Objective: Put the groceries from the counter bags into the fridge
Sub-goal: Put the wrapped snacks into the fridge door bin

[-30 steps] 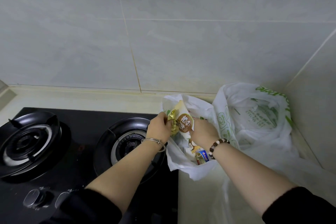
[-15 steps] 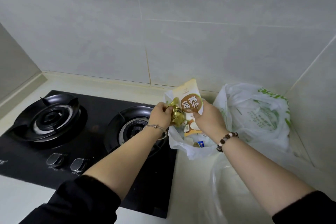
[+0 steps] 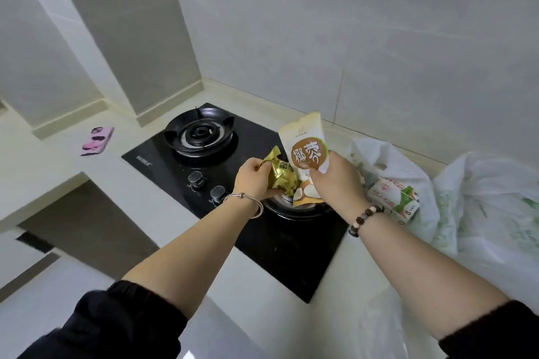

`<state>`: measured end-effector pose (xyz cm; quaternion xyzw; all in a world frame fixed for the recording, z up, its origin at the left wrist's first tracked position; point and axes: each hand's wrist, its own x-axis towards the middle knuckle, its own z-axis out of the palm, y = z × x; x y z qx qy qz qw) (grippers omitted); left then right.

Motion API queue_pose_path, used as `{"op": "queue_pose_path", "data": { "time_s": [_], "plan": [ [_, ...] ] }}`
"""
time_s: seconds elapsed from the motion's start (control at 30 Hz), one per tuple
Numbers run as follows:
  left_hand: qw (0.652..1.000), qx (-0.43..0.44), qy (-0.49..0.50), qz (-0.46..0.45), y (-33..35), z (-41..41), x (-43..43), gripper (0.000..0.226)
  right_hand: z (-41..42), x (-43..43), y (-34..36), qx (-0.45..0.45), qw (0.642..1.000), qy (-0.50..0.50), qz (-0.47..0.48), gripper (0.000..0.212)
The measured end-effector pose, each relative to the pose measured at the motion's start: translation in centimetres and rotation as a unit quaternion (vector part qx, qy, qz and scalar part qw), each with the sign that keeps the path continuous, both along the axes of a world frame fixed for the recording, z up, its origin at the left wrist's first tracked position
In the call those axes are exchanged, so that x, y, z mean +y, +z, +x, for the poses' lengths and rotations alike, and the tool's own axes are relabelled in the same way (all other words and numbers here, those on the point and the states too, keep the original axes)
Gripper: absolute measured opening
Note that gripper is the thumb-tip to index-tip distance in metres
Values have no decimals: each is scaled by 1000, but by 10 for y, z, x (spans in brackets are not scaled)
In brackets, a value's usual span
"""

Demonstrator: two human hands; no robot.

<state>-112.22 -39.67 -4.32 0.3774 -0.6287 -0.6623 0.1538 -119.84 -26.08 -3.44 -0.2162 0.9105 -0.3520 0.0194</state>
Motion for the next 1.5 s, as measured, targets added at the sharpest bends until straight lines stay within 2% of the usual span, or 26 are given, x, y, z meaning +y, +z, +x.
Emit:
{"op": "queue_pose_path", "data": {
  "time_s": [0.1, 0.4, 0.53, 0.73, 0.87, 1.0, 1.3, 1.5],
  "plan": [
    [998, 13, 53, 14, 14, 48, -26, 12, 33, -34, 11, 1, 998, 62, -3, 15],
    [974, 26, 221, -53, 57, 249, -97, 8, 197, -145, 54, 14, 964, 257, -62, 8],
    [948, -18, 289, -132, 74, 364, -117, 12, 296, -183, 64, 7, 938, 335, -88, 9],
    [894, -33, 403, -194, 99, 517, -114, 11, 435, -214, 77, -2, 890, 433, -145, 8],
    [873, -11, 456, -173, 111, 597, -96, 14, 513, -218, 83, -10, 852, 491, -183, 10],
    [844, 26, 497, -201, 127, 656, -75, 15, 575, -218, 93, -7, 818, 535, -210, 10],
    [780, 47, 576, -241, 160, 741, -52, 15, 669, -220, 129, -5, 740, 605, -294, 4],
    [738, 37, 594, -318, 203, 777, -53, 19, 709, -243, 162, 0, 680, 632, -371, 15]
  ]
}}
